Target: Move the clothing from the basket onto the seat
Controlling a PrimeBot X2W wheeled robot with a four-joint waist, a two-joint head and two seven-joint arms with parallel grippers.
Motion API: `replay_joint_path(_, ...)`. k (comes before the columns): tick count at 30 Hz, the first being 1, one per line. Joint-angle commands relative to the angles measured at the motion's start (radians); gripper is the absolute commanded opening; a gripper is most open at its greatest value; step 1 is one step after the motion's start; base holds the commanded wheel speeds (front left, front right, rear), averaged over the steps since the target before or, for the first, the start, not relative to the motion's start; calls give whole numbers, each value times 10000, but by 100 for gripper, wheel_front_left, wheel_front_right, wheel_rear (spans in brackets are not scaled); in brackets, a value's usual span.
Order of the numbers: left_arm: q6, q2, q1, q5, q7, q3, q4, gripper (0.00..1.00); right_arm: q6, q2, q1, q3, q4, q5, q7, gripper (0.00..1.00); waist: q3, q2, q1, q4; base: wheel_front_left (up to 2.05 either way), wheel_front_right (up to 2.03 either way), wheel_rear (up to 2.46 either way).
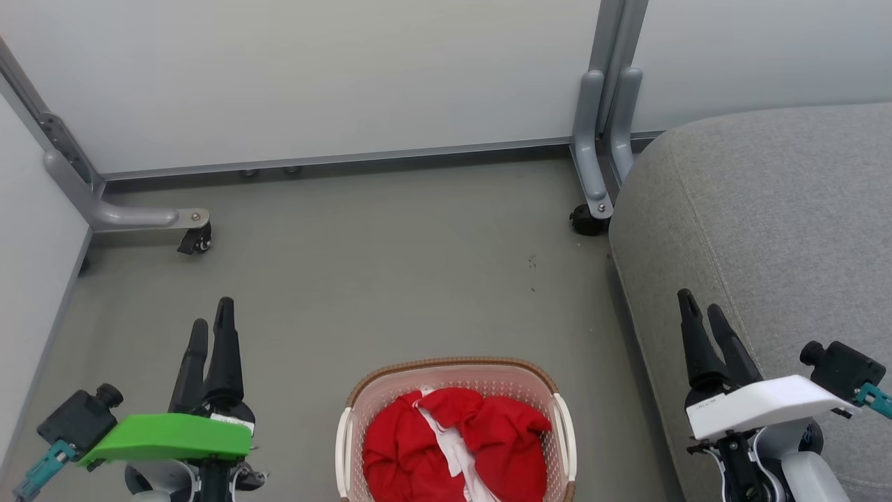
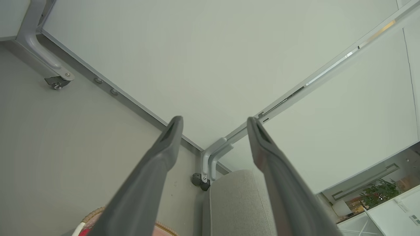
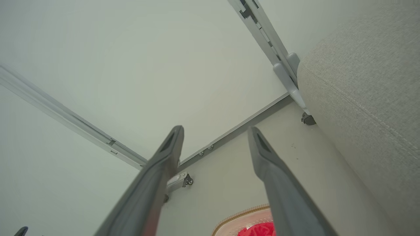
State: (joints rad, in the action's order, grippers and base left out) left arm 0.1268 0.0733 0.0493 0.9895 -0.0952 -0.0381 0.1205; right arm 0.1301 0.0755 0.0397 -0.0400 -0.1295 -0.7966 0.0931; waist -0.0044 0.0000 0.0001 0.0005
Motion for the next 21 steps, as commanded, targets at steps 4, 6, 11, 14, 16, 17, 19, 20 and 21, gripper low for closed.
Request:
replay_joint_path(4,34,104,-76,-961,-193,-116,-124,100,5,52,-97,-103,136,841,222,100,-29,0,-1,-8,0,0,0)
replay_joint_path(6,35,128,-104,-1286,-250,-152,-96,100,5,57,-119,-147,111,1113,277,100,-39,0,-1,-12,0,0,0)
replay_joint_path(11,37,176,-151,-2131,-401,-225,4,100,6,59,-184,-207,42,1790,368,100,-51,0,-1,-22,0,0,0)
replay_joint_path(14,38,165,-193,-2531,-475,-265,57,100,6,47,-217,-244,23,2174,375,100,-54,0,-1,-29,0,0,0)
replay_joint_path(16,39,171,-221,-2804,-520,-295,89,100,6,33,-241,-265,29,2429,394,100,-57,0,-1,-31,0,0,0)
replay_joint_path(17,40,172,-242,-2962,-556,-306,111,100,6,23,-258,-271,35,2559,405,100,-58,0,-1,-32,0,0,0)
replay_joint_path(19,41,178,-287,-3214,-604,-325,172,100,5,7,-288,-294,52,2790,433,100,-62,0,-1,-33,0,0,0)
replay_joint_path(20,41,180,-296,-3329,-623,-331,192,100,5,1,-297,-302,56,2891,438,100,-63,0,-1,-32,0,0,0)
replay_joint_path(21,41,177,-303,-3478,-660,-342,212,100,6,-5,-304,-309,60,3016,430,100,-65,0,-1,-30,0,0,0)
